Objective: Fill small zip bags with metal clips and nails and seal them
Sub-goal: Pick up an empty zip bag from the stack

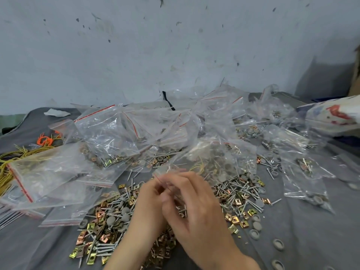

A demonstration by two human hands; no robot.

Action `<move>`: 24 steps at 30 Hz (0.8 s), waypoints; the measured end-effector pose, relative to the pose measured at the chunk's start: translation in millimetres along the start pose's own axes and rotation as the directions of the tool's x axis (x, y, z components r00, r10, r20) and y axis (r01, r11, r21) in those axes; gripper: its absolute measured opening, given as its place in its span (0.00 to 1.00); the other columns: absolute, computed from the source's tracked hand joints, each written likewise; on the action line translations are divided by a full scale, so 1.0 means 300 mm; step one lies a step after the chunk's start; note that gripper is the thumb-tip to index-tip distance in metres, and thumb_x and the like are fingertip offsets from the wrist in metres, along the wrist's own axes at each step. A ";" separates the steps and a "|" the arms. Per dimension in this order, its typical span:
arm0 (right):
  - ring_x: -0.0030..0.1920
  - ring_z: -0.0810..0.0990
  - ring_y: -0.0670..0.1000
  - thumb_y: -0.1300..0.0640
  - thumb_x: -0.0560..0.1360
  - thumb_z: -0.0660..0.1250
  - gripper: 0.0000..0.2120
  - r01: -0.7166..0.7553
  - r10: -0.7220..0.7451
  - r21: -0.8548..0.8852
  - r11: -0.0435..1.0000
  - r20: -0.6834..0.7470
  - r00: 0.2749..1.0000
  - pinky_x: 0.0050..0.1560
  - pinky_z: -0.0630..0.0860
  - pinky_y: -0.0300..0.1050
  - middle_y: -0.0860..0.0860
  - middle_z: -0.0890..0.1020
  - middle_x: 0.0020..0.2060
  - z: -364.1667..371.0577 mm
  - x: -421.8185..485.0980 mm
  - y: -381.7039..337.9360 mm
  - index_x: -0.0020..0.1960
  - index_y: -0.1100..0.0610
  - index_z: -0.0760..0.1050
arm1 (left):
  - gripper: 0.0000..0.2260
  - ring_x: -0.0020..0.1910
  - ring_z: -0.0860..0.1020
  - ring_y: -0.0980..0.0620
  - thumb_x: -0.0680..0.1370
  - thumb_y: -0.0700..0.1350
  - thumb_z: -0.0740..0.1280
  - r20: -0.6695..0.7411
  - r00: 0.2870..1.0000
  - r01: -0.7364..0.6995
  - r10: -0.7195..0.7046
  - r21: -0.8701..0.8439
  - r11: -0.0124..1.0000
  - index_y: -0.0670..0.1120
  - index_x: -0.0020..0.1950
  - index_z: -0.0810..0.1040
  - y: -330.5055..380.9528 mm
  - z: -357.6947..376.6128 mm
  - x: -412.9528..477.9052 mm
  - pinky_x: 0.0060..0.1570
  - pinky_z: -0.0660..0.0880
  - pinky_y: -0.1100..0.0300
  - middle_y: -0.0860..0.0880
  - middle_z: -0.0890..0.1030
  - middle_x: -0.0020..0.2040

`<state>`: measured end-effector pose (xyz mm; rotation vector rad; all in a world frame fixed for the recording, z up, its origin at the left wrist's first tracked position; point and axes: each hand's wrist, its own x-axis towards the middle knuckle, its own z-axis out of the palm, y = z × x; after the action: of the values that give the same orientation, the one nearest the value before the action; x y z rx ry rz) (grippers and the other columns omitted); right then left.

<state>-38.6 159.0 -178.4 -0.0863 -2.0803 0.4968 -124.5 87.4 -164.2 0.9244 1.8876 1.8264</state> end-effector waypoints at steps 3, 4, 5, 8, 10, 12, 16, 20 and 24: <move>0.53 0.76 0.43 0.51 0.82 0.58 0.08 -0.140 0.152 0.091 0.986 -0.145 0.978 0.54 0.73 0.38 0.37 0.76 0.53 -0.026 0.007 0.010 0.60 0.45 0.72 | 0.07 0.38 0.83 0.56 0.79 0.43 0.68 -0.112 0.985 0.115 -0.133 -0.158 0.981 0.49 0.52 0.85 0.007 -0.008 0.016 0.30 0.75 0.70 0.49 0.86 0.42; 0.51 0.76 0.42 0.50 0.82 0.58 0.07 -0.232 0.259 0.140 0.962 -0.226 0.939 0.51 0.71 0.34 0.36 0.74 0.51 -0.035 0.013 0.018 0.58 0.42 0.71 | 0.07 0.39 0.84 0.56 0.79 0.45 0.68 -0.137 0.981 0.118 -0.138 -0.145 0.982 0.51 0.52 0.85 0.003 -0.015 0.019 0.30 0.74 0.71 0.51 0.86 0.42; 0.51 0.76 0.42 0.50 0.82 0.58 0.06 -0.330 0.384 0.217 0.919 -0.295 0.875 0.49 0.70 0.31 0.36 0.74 0.50 -0.043 0.020 0.033 0.56 0.40 0.70 | 0.07 0.42 0.84 0.54 0.79 0.46 0.68 -0.147 0.981 0.107 -0.126 -0.129 0.986 0.52 0.53 0.85 -0.003 -0.023 0.022 0.32 0.74 0.70 0.52 0.86 0.44; 0.52 0.76 0.39 0.48 0.83 0.59 0.07 -0.538 0.720 0.507 0.673 -0.285 0.632 0.49 0.72 0.29 0.39 0.75 0.55 -0.070 0.038 0.111 0.58 0.37 0.70 | 0.07 0.47 0.83 0.48 0.75 0.53 0.70 -0.128 0.988 0.075 -0.082 -0.058 0.995 0.58 0.53 0.84 -0.010 -0.039 0.023 0.43 0.79 0.61 0.50 0.86 0.45; 0.56 0.78 0.39 0.47 0.83 0.60 0.10 -0.650 0.845 0.593 0.475 -0.103 0.525 0.57 0.75 0.37 0.41 0.76 0.58 -0.087 0.043 0.165 0.64 0.41 0.70 | 0.12 0.48 0.84 0.51 0.73 0.56 0.71 -0.062 0.997 0.038 -0.040 -0.034 0.999 0.60 0.56 0.82 -0.001 -0.042 0.018 0.43 0.79 0.65 0.51 0.86 0.47; 0.56 0.80 0.45 0.46 0.83 0.59 0.11 -0.740 0.899 0.609 0.286 0.096 0.427 0.55 0.79 0.46 0.43 0.78 0.57 -0.099 0.047 0.198 0.64 0.46 0.71 | 0.19 0.49 0.83 0.57 0.70 0.56 0.73 0.013 0.999 0.034 -0.033 -0.063 0.997 0.62 0.60 0.80 0.007 -0.041 0.013 0.43 0.76 0.72 0.56 0.85 0.51; 0.53 0.84 0.52 0.46 0.82 0.62 0.08 -0.783 0.889 0.620 0.045 0.333 0.315 0.49 0.82 0.48 0.52 0.83 0.54 -0.101 0.046 0.216 0.55 0.48 0.75 | 0.24 0.50 0.83 0.60 0.66 0.58 0.74 0.050 0.998 0.036 -0.034 -0.052 0.998 0.63 0.62 0.77 0.008 -0.034 0.008 0.42 0.74 0.75 0.59 0.84 0.53; 0.44 0.85 0.52 0.52 0.83 0.63 0.10 -0.763 0.867 0.647 -0.015 0.388 0.312 0.41 0.83 0.46 0.52 0.87 0.45 -0.106 0.055 0.226 0.54 0.55 0.81 | 0.18 0.52 0.82 0.62 0.71 0.55 0.71 0.114 0.993 0.044 -0.044 0.001 0.999 0.66 0.60 0.79 0.003 -0.041 0.012 0.50 0.77 0.64 0.62 0.83 0.55; 0.38 0.81 0.48 0.59 0.82 0.63 0.08 -0.769 0.877 0.624 0.141 0.282 0.389 0.40 0.80 0.43 0.48 0.84 0.38 -0.119 0.063 0.244 0.53 0.54 0.82 | 0.11 0.52 0.82 0.62 0.79 0.46 0.67 0.107 0.983 0.149 -0.151 0.026 0.988 0.63 0.54 0.83 -0.018 -0.057 0.022 0.46 0.76 0.67 0.61 0.84 0.54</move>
<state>-29.0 241.9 -174.7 -0.8796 -1.3420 1.8877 -141.7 79.3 -166.4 0.8441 1.8567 1.6413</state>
